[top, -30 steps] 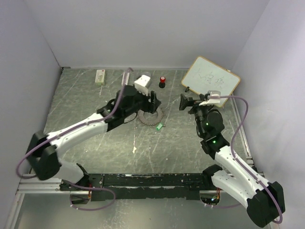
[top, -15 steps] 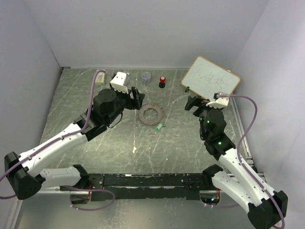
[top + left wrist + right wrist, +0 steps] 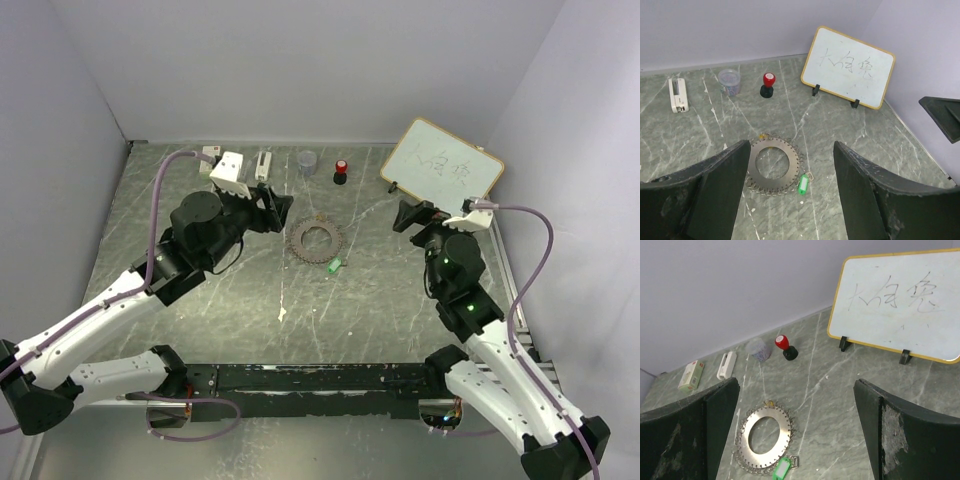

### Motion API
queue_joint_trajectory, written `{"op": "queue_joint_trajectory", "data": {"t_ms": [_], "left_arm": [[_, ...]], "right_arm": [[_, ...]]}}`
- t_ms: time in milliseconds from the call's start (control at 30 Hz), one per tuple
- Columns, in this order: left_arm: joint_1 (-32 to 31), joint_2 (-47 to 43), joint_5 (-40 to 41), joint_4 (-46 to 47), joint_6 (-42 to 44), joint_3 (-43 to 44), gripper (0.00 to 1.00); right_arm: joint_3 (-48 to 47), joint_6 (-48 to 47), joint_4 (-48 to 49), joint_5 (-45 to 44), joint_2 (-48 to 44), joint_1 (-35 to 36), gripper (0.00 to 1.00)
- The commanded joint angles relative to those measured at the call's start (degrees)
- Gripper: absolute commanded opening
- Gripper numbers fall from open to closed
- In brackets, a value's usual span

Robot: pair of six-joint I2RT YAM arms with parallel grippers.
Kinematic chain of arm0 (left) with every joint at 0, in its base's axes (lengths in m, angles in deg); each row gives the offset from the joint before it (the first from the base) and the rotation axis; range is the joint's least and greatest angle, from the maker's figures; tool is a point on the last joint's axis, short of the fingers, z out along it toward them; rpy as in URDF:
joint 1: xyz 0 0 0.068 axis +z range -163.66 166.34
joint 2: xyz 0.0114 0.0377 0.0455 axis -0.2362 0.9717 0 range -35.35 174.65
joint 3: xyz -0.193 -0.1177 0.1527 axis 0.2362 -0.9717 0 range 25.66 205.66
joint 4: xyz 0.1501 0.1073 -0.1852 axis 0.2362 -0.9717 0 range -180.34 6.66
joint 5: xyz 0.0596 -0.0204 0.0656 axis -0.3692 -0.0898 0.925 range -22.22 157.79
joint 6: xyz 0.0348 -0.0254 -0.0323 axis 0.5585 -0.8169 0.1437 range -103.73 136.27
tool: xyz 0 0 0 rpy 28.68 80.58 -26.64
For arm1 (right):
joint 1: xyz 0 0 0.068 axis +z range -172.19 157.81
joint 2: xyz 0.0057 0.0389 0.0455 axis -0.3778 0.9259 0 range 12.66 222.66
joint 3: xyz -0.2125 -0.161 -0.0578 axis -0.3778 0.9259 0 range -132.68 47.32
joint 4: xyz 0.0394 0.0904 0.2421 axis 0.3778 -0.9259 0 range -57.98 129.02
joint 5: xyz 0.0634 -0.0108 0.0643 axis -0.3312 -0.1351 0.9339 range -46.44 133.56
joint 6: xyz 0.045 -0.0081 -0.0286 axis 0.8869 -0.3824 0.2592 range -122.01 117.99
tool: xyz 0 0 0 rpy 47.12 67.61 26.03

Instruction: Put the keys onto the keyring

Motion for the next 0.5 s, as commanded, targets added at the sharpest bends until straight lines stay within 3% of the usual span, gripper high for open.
{"op": "queue_joint_trajectory", "data": {"t_ms": [0,200,467], "left_arm": [[0.0,-0.1,0.0,-2.0,-0.8,-0.5,0.78],[0.0,-1.5,0.9,-3.2,-0.9,-1.1,0.77],[0.0,-2.7,0.5,-3.0,-0.9,-0.7,0.77]], "right_arm": [[-0.4,1.2,2.3,0.5,2.1,-0.2,1.00],[0.7,0.7,7.4,2.8,5.4,-0.2,1.00],[0.0,-1.8,4.7,3.4,5.1,-0.2,1.00]]}}
